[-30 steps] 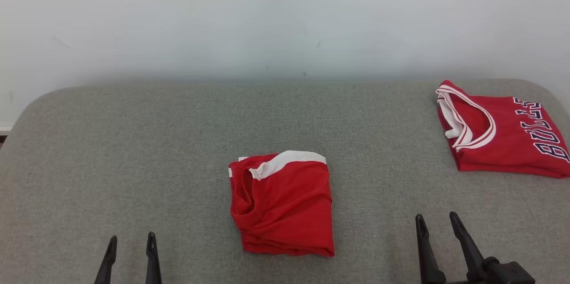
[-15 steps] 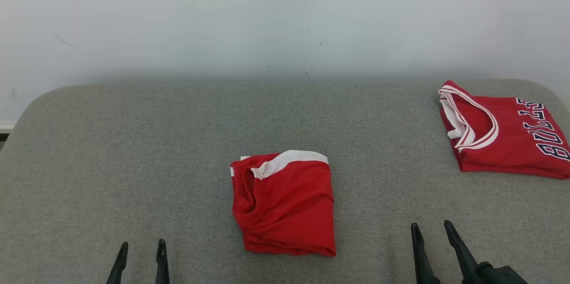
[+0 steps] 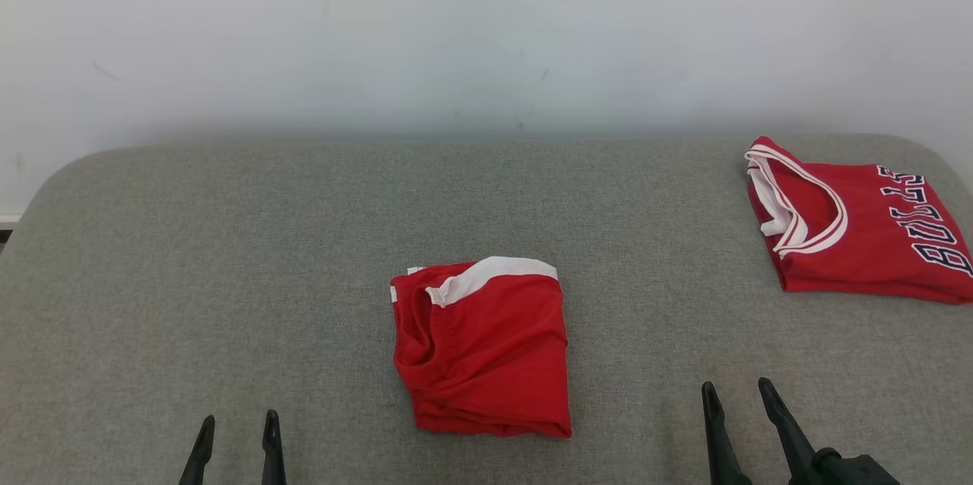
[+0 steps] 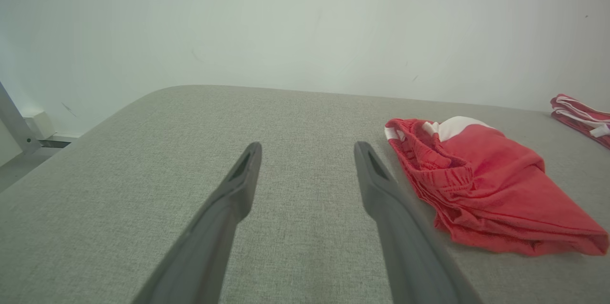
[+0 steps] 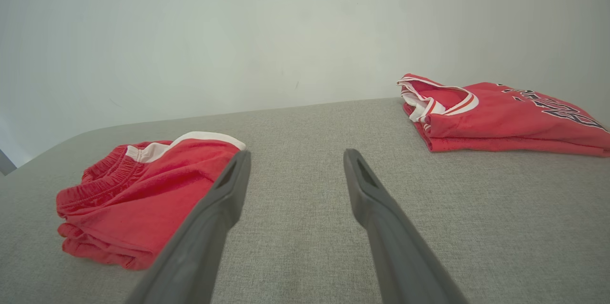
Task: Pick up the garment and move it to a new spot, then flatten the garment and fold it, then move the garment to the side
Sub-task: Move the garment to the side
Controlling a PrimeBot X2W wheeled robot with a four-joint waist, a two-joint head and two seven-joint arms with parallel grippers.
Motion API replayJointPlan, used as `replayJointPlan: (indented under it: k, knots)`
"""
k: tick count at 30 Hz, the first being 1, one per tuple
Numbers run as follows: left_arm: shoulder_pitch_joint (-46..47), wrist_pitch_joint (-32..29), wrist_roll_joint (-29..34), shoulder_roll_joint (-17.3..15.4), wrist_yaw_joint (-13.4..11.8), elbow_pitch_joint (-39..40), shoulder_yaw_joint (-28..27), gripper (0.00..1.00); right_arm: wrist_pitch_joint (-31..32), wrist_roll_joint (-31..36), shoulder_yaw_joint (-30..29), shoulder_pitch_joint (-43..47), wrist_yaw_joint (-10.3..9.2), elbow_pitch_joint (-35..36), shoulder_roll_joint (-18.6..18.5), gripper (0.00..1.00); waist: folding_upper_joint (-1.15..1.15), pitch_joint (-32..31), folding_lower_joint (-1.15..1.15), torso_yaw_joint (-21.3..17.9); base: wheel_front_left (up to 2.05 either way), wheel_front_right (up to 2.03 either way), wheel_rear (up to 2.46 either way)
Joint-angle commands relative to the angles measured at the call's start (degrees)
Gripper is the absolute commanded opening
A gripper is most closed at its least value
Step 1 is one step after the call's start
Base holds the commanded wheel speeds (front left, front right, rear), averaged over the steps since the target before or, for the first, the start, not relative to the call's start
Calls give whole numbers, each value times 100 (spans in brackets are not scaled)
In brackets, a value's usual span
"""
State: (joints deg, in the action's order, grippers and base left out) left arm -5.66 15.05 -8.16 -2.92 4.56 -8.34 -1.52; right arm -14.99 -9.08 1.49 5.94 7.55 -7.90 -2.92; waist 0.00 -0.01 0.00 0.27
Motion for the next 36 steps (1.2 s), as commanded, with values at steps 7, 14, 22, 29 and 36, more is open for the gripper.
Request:
replayJointPlan:
  k: [7, 14, 22, 29, 36]
  knots:
    - [31, 19, -26, 4, -25, -29, 13, 100, -21, -22, -22, 30, -18, -18, 8, 100, 0, -9, 0, 21, 0, 0, 0]
    - [32, 19, 3, 5, -27, -28, -10, 100, -21, -21, -11, 29, -18, -16, 8, 100, 0, -14, 0, 31, 0, 0, 0]
    - [34, 19, 1, 5, -39, -19, -14, 100, -21, 3, -19, 20, -18, -29, 8, 100, 0, -3, 0, 52, 0, 0, 0]
    - [44, 19, 15, 5, -34, -33, -36, 100, -21, 16, -27, 5, -18, -41, 9, 100, 0, 4, 0, 55, 0, 0, 0]
    - [48, 19, 23, 5, -29, -40, -48, 100, -21, 18, -27, 12, -18, -48, 9, 100, 0, 10, 0, 67, 0, 0, 0]
